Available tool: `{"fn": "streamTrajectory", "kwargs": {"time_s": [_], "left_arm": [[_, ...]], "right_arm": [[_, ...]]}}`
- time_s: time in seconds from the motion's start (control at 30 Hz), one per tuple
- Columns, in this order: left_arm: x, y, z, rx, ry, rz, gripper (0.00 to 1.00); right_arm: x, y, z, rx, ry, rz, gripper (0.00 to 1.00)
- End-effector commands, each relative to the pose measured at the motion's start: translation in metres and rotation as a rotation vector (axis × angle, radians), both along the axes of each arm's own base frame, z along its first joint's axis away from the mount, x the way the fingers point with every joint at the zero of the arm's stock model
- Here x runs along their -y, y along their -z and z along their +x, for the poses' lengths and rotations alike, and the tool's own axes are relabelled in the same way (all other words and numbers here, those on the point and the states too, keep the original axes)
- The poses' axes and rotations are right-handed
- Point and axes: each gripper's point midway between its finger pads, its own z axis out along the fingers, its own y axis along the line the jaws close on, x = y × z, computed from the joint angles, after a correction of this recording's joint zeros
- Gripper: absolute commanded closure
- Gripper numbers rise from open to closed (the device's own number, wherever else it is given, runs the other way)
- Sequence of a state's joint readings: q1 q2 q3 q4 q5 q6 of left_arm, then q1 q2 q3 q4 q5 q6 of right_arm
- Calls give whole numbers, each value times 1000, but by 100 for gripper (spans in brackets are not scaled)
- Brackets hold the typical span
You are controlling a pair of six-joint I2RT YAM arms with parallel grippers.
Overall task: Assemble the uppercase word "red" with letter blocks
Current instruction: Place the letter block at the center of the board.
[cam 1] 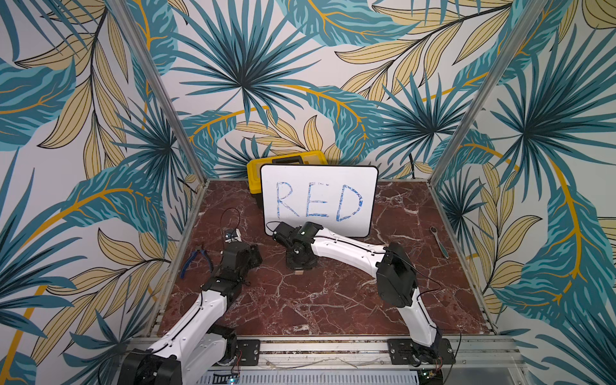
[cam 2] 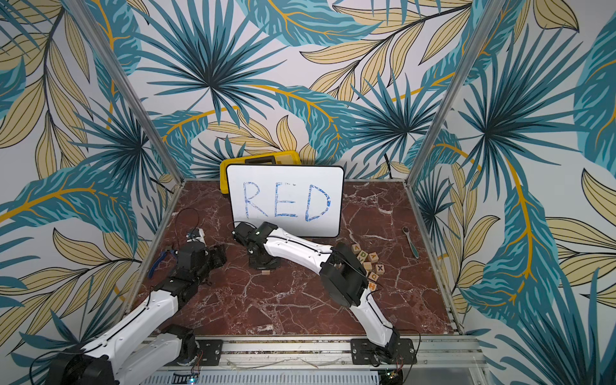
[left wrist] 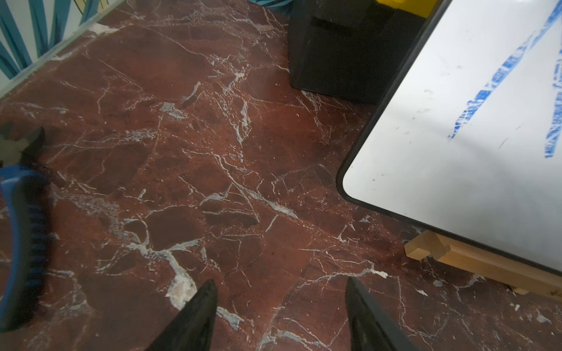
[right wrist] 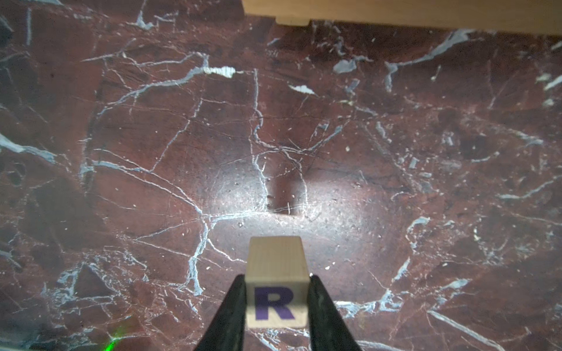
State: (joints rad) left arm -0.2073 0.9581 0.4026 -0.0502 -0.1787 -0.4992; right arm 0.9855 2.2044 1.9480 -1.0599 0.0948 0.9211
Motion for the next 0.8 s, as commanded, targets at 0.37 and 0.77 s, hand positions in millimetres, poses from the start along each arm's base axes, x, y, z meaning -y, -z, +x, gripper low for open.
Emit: {"fn": "streamTrajectory", "kwargs": {"time_s": [0.37, 0.77], "left_arm": [[7, -5, 5, -2, 38, -43, 33], [-3, 0, -4, 7, -10, -88, 33]], "right_arm": [[-15, 16, -7, -46, 49, -81, 68], [-29, 21, 1, -44, 60, -72, 68]]}}
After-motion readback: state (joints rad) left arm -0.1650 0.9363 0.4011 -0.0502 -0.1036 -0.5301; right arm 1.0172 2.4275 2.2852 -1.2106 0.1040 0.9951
